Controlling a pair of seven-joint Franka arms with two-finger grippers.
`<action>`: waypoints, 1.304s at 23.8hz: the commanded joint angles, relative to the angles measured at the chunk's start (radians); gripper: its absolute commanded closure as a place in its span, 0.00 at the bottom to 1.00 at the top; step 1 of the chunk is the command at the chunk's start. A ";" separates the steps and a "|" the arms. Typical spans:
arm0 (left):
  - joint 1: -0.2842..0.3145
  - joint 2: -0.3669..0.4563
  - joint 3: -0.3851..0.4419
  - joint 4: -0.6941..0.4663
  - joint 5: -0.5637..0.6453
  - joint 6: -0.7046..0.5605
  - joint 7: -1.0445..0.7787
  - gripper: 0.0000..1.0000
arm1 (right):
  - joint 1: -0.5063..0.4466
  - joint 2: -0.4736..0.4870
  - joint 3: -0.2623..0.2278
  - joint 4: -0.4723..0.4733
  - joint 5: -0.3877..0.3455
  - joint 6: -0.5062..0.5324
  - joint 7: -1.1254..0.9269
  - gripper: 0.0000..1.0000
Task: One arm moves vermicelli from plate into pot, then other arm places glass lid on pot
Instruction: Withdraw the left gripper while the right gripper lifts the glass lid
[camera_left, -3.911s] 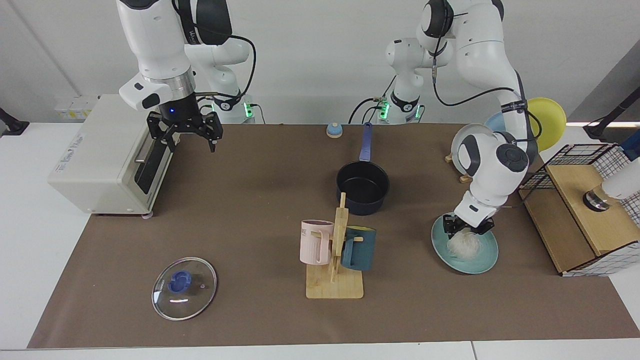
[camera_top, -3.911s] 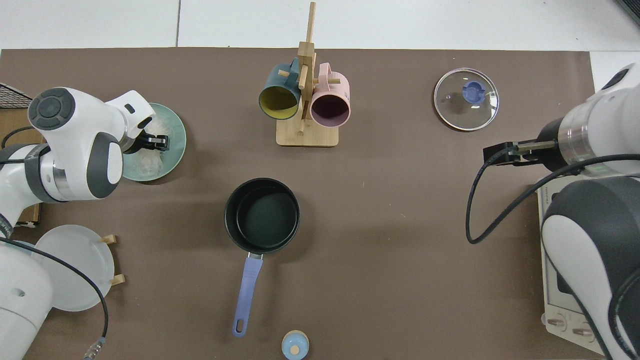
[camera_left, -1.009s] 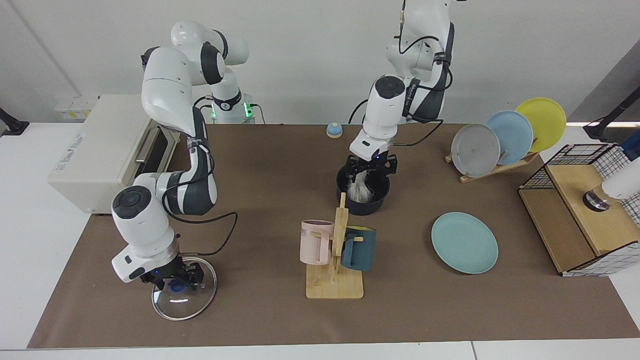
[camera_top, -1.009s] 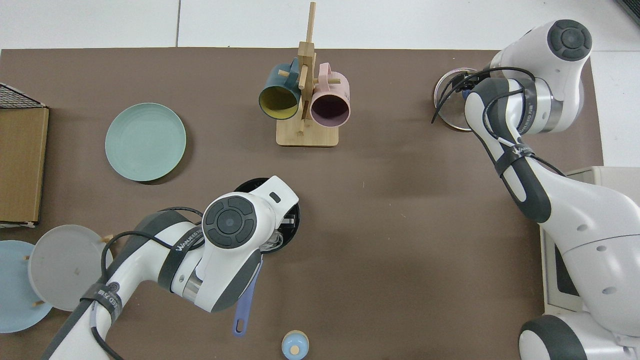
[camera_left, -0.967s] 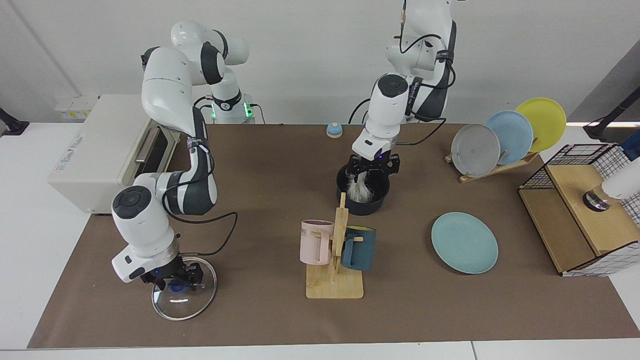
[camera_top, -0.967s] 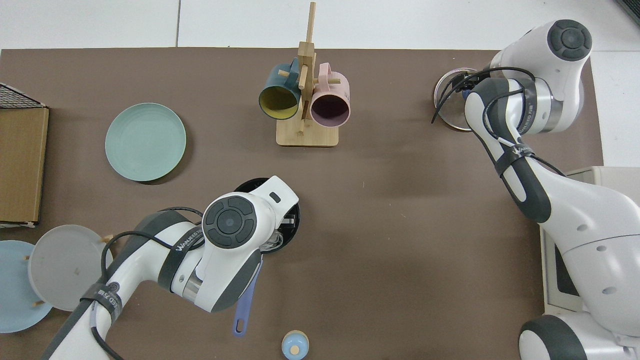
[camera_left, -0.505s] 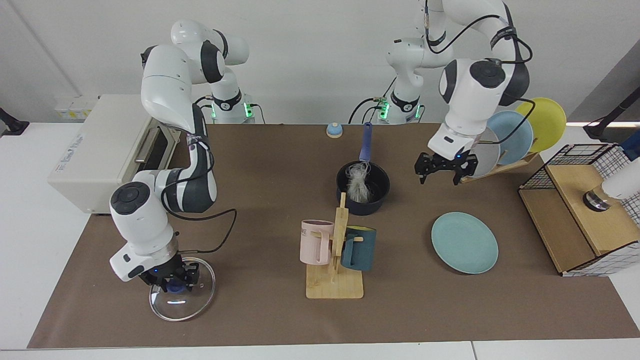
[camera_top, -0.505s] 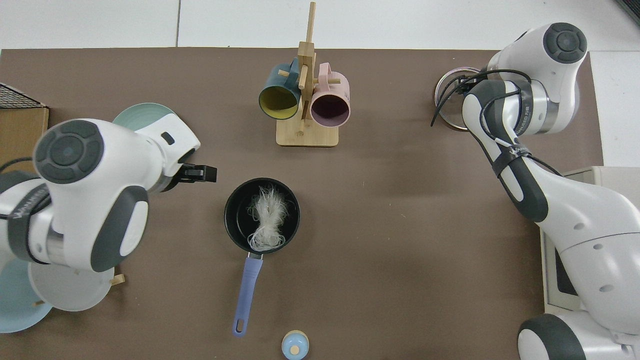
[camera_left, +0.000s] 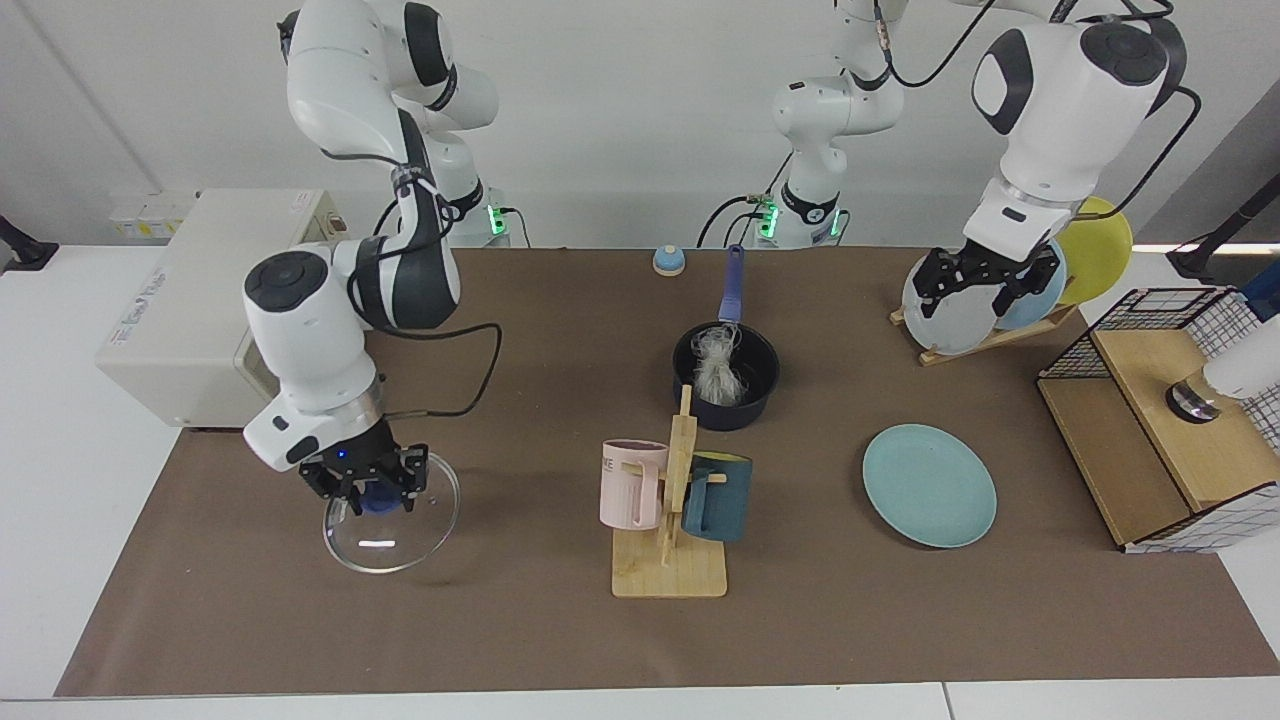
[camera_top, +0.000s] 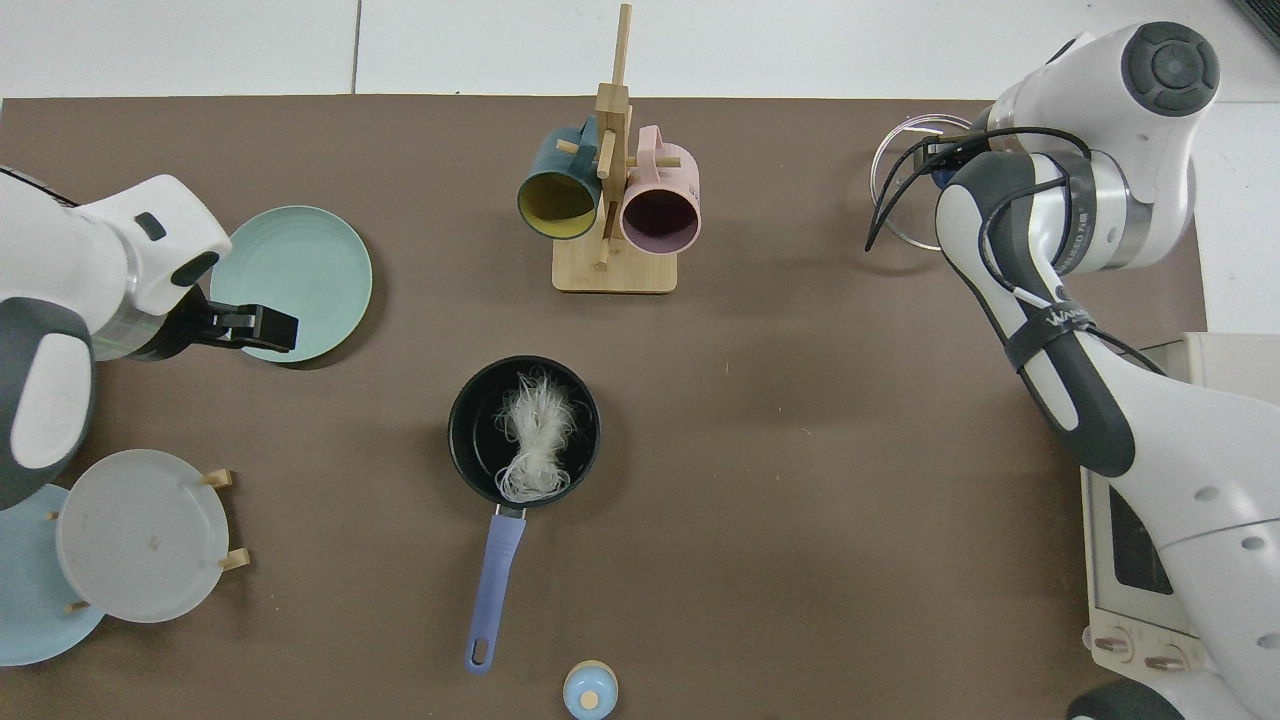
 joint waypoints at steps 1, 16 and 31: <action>0.007 0.006 -0.015 0.030 0.002 -0.028 -0.010 0.00 | 0.049 -0.311 0.002 -0.333 0.014 -0.007 0.085 1.00; 0.003 0.002 -0.030 0.033 -0.035 -0.038 -0.013 0.00 | 0.466 -0.448 0.002 -0.419 0.011 -0.080 0.642 1.00; 0.007 0.002 -0.018 0.033 -0.027 -0.038 -0.013 0.00 | 0.710 -0.029 -0.009 0.047 -0.081 -0.201 0.966 1.00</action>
